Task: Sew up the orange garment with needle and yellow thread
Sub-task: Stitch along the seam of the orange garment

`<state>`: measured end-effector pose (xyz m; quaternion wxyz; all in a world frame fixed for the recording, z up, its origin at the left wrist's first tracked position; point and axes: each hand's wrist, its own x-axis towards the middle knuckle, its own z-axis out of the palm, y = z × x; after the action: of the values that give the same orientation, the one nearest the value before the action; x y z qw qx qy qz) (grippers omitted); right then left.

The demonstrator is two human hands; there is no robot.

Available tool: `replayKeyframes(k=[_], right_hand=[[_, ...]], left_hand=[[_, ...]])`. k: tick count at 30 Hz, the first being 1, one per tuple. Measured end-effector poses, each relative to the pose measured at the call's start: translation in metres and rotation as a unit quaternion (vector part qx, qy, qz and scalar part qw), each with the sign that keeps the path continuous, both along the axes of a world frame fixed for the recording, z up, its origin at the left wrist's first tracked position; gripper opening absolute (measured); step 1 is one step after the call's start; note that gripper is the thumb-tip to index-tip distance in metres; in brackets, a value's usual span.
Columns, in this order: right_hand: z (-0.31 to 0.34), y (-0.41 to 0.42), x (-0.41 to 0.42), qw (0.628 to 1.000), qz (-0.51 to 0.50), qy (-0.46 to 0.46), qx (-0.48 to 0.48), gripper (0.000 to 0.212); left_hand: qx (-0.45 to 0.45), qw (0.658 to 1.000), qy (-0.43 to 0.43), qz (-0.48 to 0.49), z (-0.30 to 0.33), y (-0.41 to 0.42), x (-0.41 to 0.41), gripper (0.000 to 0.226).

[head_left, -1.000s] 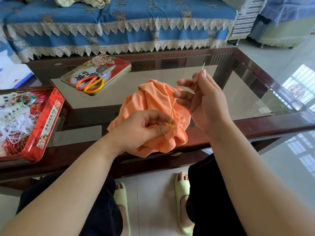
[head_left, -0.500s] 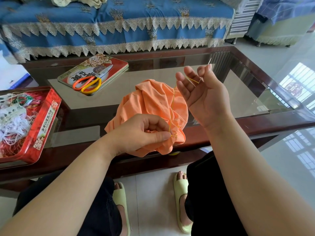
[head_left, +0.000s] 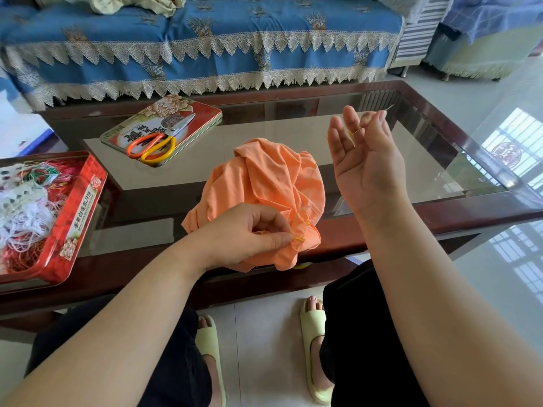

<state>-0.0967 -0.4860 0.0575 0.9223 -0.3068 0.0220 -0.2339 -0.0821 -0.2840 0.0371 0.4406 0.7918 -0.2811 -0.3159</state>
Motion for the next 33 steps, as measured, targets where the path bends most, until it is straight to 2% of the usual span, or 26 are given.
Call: replayKeyframes(k=[3,4,6,7,9,10,11,13,16,20,24,28,33], right_hand=[[0.005,0.007,-0.003,0.998,0.060,0.013,0.002,0.032],[0.006,0.012,-0.005,0.995,0.090,0.029,-0.023,0.032],[0.004,0.023,-0.010,0.976,0.109,0.093,-0.164,0.031],[0.001,0.028,-0.011,0.949,0.087,0.130,-0.272,0.031],[-0.007,0.038,-0.012,0.858,0.016,0.172,-0.483,0.029],[-0.011,0.041,-0.012,0.816,-0.009,0.170,-0.552,0.028],[-0.014,0.043,-0.011,0.787,-0.023,0.163,-0.594,0.027],[-0.017,0.047,-0.009,0.752,-0.035,0.147,-0.642,0.025],[-0.021,0.052,-0.007,0.722,-0.055,0.134,-0.676,0.024],[-0.018,0.050,-0.005,0.734,-0.118,0.131,-0.655,0.023],[-0.015,0.039,-0.002,0.732,-0.199,0.123,-0.639,0.021],[-0.018,0.041,-0.002,0.720,-0.208,0.128,-0.650,0.025],[-0.019,0.038,0.000,0.727,-0.153,0.174,-0.647,0.028]], left_hand=[[0.015,0.999,-0.044,-0.002,-0.005,0.000,0.001,0.005],[0.012,0.999,-0.052,0.000,-0.006,0.000,0.002,0.006],[-0.012,0.999,-0.049,0.010,-0.005,-0.001,0.002,0.007],[-0.030,0.998,-0.042,0.020,-0.003,-0.001,0.002,0.006],[-0.070,0.996,-0.027,0.044,0.000,0.001,0.003,0.007],[-0.092,0.994,-0.023,0.051,0.001,0.002,0.003,0.011],[-0.114,0.992,-0.022,0.054,0.003,0.002,0.003,0.015],[-0.143,0.988,-0.027,0.055,0.005,0.004,0.003,0.017],[-0.163,0.983,-0.043,0.072,0.006,0.006,0.002,0.017],[-0.144,0.980,-0.072,0.113,0.007,0.008,0.005,0.019],[-0.083,0.980,-0.110,0.142,0.006,0.009,0.008,0.024],[-0.024,0.984,-0.116,0.134,0.004,0.011,0.009,0.032],[-0.070,0.982,-0.067,0.161,0.006,0.011,0.007,0.026]])
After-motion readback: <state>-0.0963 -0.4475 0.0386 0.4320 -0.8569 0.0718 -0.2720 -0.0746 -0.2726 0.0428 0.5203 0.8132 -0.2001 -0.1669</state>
